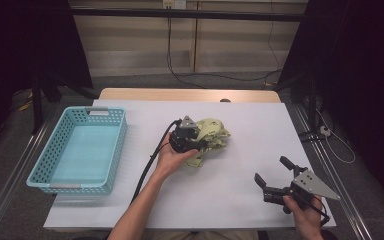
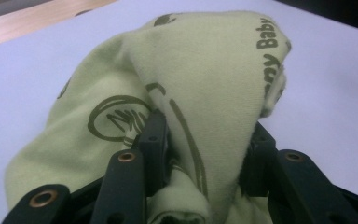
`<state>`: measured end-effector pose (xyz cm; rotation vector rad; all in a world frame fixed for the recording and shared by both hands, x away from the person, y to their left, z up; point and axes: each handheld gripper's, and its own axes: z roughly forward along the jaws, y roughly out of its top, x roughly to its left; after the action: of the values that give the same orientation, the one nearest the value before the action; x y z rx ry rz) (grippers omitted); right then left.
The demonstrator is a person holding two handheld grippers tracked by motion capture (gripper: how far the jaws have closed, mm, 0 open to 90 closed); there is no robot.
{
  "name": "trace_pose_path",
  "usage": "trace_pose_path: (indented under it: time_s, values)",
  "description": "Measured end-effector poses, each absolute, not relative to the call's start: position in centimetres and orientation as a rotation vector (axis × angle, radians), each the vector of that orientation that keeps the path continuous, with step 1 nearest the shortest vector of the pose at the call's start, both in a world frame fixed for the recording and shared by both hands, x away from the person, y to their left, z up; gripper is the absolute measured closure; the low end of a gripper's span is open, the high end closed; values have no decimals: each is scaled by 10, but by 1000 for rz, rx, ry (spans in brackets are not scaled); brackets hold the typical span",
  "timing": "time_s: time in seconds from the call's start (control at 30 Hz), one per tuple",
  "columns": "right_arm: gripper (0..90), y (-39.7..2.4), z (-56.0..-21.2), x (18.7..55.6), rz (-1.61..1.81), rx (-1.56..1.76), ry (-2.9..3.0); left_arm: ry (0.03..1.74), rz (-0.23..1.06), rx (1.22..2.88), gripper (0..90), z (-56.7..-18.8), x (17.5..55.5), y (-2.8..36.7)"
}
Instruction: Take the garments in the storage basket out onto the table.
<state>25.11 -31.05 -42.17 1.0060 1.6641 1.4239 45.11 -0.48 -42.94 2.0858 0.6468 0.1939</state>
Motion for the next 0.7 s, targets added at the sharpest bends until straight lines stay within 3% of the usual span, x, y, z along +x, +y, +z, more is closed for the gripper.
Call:
trace_pose_path:
  time_s: [0.43, 0.7]
  values:
    - [0, -309, -422, 252, 1416, 1003, 1667, 636, 195, 2161, 538, -443, 448, -15]
    - [0, -308, -423, 252, 1413, 1003, 1674, 577, 212, 2212, 400, -444, 440, -21]
